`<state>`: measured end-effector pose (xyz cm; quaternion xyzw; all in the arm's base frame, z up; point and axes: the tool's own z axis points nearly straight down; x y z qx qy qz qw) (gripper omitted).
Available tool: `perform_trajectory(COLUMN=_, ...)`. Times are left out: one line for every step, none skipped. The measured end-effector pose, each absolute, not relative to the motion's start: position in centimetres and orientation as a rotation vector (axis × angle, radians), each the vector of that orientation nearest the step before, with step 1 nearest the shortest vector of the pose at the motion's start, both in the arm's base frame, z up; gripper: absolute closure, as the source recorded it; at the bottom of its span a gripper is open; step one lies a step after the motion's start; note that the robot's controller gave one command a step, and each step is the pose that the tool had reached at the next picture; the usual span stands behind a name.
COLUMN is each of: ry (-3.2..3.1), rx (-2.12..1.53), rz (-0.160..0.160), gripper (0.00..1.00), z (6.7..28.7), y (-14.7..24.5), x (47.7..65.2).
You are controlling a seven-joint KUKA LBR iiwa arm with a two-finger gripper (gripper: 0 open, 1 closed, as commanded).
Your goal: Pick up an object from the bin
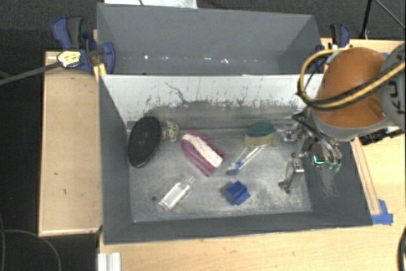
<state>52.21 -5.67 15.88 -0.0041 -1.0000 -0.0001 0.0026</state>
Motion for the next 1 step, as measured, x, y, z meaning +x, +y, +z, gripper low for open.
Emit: perform_trajectory(ry=-3.134, rx=0.008, rz=-0.006, gripper=0.00, z=8.07, y=-0.01, x=48.78)
